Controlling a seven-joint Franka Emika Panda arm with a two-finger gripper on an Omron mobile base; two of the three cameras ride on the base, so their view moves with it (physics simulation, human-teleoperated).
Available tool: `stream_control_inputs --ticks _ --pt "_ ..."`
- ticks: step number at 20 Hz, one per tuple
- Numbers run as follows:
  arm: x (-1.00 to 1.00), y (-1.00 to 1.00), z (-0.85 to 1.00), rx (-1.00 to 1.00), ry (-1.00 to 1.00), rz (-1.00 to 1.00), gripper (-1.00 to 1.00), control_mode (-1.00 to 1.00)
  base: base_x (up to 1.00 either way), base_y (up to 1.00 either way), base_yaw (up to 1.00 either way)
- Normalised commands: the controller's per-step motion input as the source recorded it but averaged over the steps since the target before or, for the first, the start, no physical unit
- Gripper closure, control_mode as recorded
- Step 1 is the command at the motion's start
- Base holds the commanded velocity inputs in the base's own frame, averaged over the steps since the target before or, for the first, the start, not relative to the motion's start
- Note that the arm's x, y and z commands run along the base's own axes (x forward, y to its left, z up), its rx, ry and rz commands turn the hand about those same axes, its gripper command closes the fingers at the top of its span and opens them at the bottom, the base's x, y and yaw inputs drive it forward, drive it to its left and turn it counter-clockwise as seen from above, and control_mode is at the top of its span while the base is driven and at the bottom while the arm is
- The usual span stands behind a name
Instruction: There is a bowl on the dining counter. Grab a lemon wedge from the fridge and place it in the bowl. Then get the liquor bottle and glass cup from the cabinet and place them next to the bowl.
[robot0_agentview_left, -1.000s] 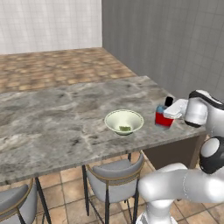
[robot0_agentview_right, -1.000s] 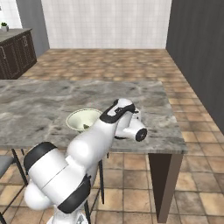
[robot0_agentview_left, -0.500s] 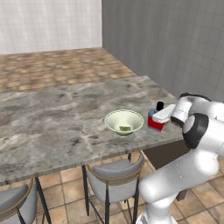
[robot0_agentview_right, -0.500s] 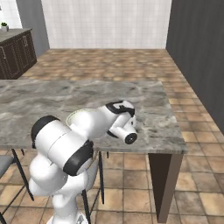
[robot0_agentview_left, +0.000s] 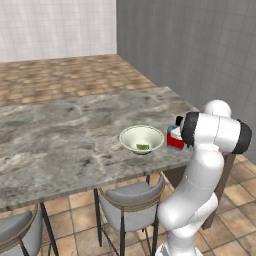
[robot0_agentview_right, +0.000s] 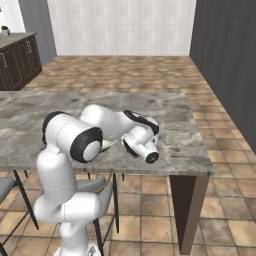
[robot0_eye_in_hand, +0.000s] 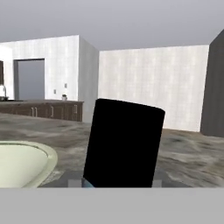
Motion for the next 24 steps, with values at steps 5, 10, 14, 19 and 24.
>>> stream_control_inputs --ticks 5,10,14,19,24 --pt "0.29 -0.03 -0.28 0.0 0.0 0.0 1.0 -1.0 0.0 0.0 0.0" --pt "0.01 0.04 -0.33 0.0 0.0 0.0 -1.0 -1.0 0.0 0.0 0.0" --pt "-0.18 0.21 -0.37 0.0 0.0 0.0 -1.0 -1.0 0.0 0.0 0.0" --pt "-0.12 0.17 -0.23 0.0 0.0 0.0 -1.0 -1.0 0.0 0.0 0.0" --pt "-0.26 0.02 0.0 0.0 -0.03 0.0 -1.0 -1.0 0.0 0.0 0.0"
